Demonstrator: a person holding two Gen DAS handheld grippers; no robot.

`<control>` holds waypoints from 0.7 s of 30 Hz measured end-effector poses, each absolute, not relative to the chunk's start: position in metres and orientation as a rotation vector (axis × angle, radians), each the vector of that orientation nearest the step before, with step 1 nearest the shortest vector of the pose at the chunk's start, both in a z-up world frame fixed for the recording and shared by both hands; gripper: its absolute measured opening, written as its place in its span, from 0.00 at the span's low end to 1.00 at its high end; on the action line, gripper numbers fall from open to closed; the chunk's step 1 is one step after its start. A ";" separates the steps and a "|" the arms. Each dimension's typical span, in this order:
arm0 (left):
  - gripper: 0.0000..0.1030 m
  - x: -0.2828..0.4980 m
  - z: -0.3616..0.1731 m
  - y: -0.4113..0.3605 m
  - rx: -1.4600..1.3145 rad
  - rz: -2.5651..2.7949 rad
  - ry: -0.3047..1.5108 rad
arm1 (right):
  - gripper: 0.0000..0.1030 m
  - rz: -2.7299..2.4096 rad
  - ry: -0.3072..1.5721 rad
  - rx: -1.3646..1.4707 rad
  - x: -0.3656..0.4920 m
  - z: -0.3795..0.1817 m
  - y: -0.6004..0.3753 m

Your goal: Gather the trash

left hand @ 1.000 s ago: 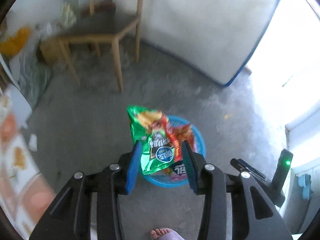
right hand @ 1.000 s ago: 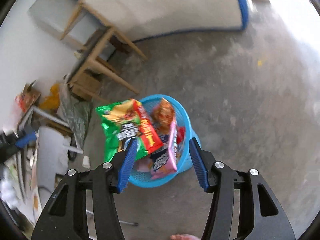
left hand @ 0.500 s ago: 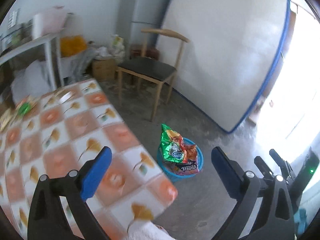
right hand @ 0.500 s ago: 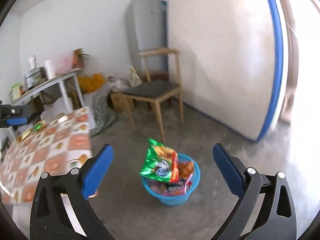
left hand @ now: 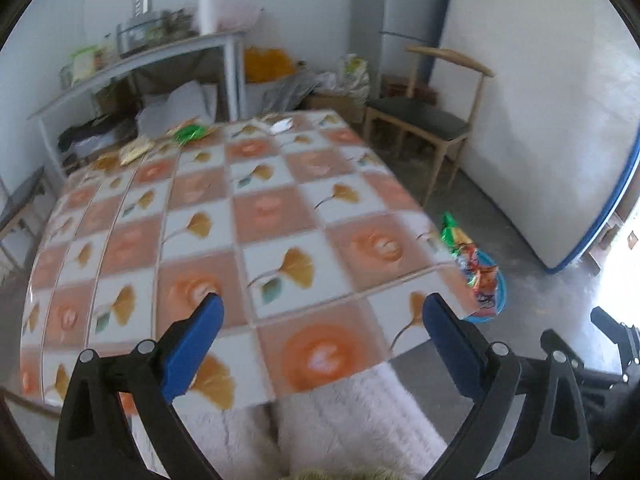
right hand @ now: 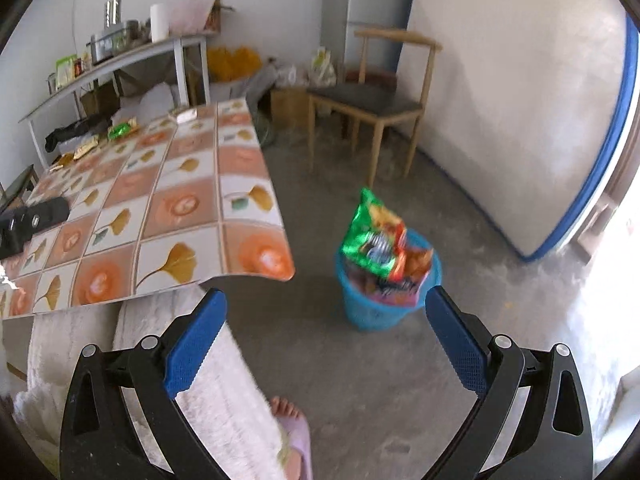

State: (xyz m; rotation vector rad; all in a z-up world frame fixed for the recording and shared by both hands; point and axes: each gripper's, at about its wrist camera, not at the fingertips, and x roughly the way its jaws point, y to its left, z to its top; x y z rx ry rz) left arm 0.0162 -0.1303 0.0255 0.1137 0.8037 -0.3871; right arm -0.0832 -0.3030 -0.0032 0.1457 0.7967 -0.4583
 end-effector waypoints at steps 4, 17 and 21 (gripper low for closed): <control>0.95 0.017 0.016 -0.108 0.074 -0.315 0.837 | 0.93 -0.463 0.806 0.098 -0.083 0.004 -0.285; 0.95 0.023 0.026 -0.073 0.028 -0.159 0.788 | 0.93 -0.445 0.801 0.049 -0.059 0.012 -0.274; 0.95 0.027 0.030 -0.067 0.018 -0.134 0.789 | 0.93 -0.440 0.795 0.054 -0.057 0.014 -0.271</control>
